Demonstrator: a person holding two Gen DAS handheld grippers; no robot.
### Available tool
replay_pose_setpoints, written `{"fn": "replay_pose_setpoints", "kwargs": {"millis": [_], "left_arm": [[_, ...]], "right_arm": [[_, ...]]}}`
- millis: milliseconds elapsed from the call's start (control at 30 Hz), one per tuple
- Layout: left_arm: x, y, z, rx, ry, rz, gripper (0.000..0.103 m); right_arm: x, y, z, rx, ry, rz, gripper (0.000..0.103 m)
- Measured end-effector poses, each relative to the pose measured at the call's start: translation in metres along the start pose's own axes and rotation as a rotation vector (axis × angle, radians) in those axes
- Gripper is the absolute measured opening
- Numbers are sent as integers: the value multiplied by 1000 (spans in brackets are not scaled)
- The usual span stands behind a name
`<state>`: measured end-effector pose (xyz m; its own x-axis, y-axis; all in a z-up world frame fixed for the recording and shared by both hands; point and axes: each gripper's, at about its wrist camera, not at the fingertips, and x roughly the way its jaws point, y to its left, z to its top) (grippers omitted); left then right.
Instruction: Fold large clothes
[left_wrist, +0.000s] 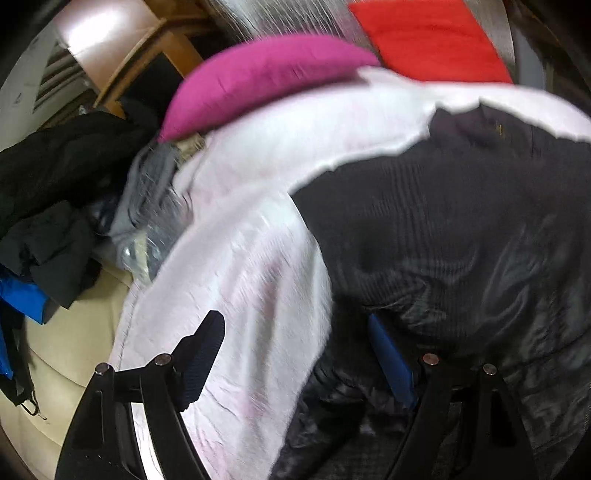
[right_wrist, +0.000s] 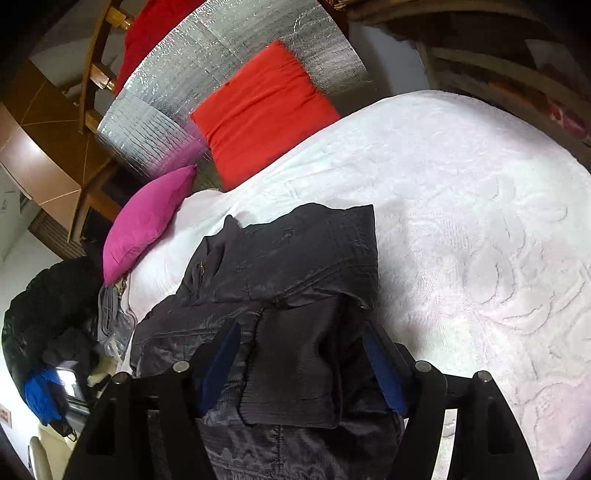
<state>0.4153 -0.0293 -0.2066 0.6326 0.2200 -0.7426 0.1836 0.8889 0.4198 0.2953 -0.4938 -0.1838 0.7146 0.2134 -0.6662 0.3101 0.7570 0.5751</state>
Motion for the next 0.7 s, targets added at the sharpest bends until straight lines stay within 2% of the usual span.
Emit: {"fn": "replay_pose_setpoints", "kwargs": {"millis": [133, 233, 267, 300, 333, 367, 467, 633, 700], "left_arm": [[-3, -5, -6, 9, -14, 6, 80], [-5, -1, -5, 3, -8, -6, 80], [-5, -1, -5, 4, -8, -4, 80], [-6, -1, -6, 6, -10, 0, 80], [-8, -1, -6, 5, -14, 3, 80], [-10, -1, -7, 0, -25, 0, 80], [-16, 3, -5, -23, -54, -18, 80], [-19, 6, -1, -57, -60, -36, 80], [-18, 3, -1, -46, -51, -38, 80]], "right_arm": [[19, 20, -8, -90, 69, -33, 72], [33, 38, -21, -190, 94, -130, 69], [35, 40, -24, -205, 98, -140, 56], [36, 42, -26, -214, 103, -147, 47], [38, 43, -28, -225, 108, -156, 29], [38, 45, -29, -237, 109, -148, 24], [29, 55, -27, -272, 43, -133, 18], [13, 64, -12, -270, -107, -144, 16], [14, 61, -8, -263, -127, -169, 16]]}}
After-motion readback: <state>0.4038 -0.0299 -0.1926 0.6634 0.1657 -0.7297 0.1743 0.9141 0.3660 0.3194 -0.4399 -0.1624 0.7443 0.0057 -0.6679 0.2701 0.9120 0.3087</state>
